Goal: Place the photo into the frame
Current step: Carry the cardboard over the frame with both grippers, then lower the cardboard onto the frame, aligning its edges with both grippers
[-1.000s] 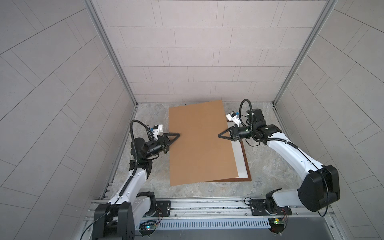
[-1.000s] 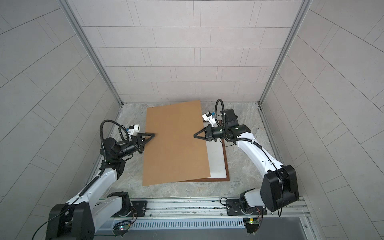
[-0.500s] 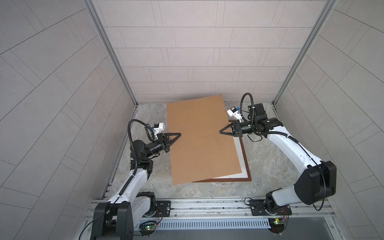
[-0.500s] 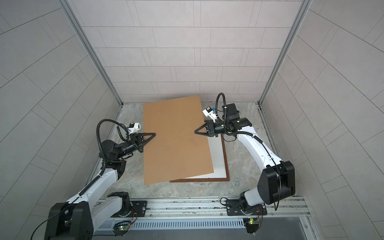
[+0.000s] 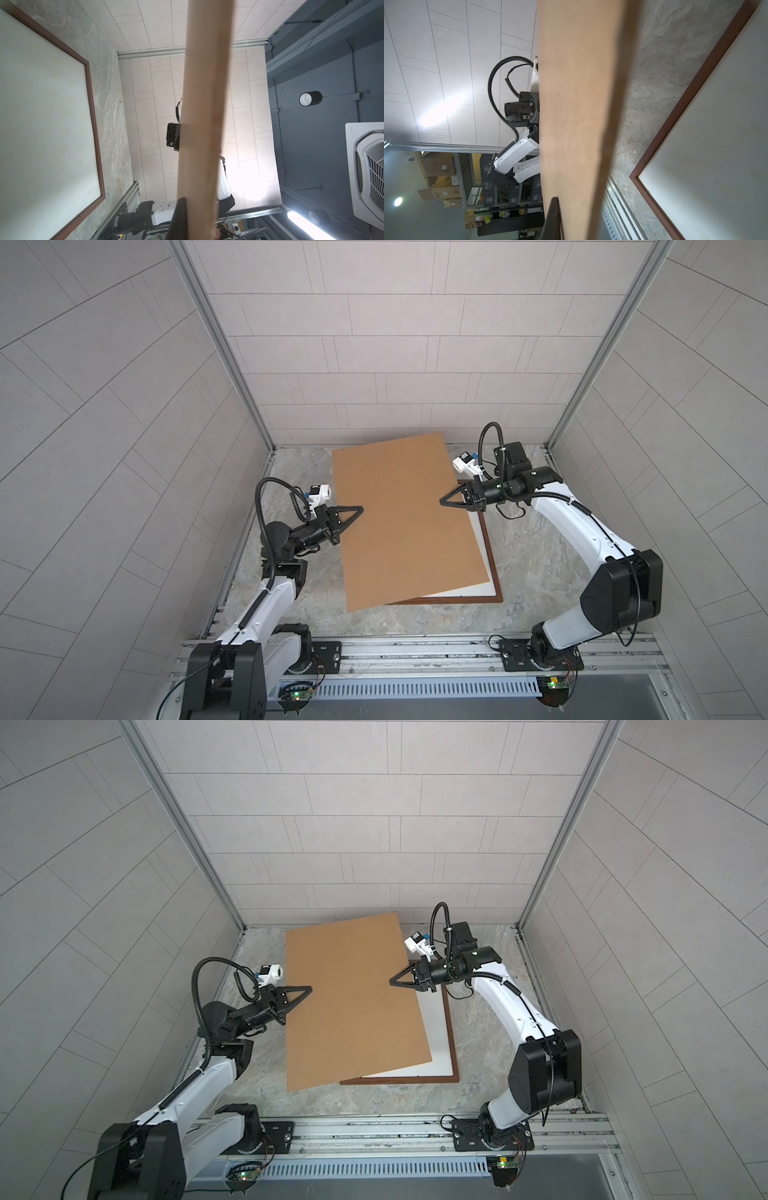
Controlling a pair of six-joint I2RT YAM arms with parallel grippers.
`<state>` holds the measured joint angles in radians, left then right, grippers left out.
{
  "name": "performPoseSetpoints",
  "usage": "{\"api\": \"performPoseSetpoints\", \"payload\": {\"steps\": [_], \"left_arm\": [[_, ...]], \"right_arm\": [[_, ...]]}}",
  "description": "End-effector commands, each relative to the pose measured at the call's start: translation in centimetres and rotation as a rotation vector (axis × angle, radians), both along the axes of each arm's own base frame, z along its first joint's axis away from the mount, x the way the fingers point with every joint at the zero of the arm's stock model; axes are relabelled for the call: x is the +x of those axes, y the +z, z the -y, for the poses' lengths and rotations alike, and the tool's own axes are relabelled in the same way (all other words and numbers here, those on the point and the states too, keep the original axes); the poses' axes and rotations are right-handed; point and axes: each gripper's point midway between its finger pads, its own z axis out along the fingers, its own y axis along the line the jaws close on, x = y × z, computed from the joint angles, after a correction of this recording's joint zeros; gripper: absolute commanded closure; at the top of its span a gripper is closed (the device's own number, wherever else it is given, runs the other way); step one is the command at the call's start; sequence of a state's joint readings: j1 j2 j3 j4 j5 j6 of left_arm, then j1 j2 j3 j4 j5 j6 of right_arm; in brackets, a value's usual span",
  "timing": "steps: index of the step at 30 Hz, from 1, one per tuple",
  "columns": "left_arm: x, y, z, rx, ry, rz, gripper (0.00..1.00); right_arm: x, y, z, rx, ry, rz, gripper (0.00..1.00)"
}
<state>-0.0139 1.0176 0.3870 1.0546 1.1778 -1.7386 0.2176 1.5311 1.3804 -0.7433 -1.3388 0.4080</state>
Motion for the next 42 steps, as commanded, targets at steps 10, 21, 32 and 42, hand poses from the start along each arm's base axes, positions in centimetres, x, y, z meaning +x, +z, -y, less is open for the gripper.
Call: {"api": "performPoseSetpoints", "payload": {"steps": [10, 21, 32, 42], "left_arm": [[-0.3, 5.2, 0.5, 0.148, 0.072, 0.265, 1.00], [4.3, 0.4, 2.8, 0.322, 0.079, 0.209, 1.00], [8.1, -5.5, 9.8, 0.402, -0.014, 0.163, 1.00], [10.5, -10.2, 12.7, 0.367, -0.029, 0.122, 1.00]], "right_arm": [[2.4, -6.6, 5.6, -0.390, -0.234, 0.015, 0.48], [3.6, -7.3, 18.2, -0.464, -0.742, 0.006, 0.34], [2.3, -13.1, 20.1, -0.476, -0.885, -0.032, 0.31], [2.1, -15.8, 20.0, -0.459, -0.904, -0.080, 0.32]]}}
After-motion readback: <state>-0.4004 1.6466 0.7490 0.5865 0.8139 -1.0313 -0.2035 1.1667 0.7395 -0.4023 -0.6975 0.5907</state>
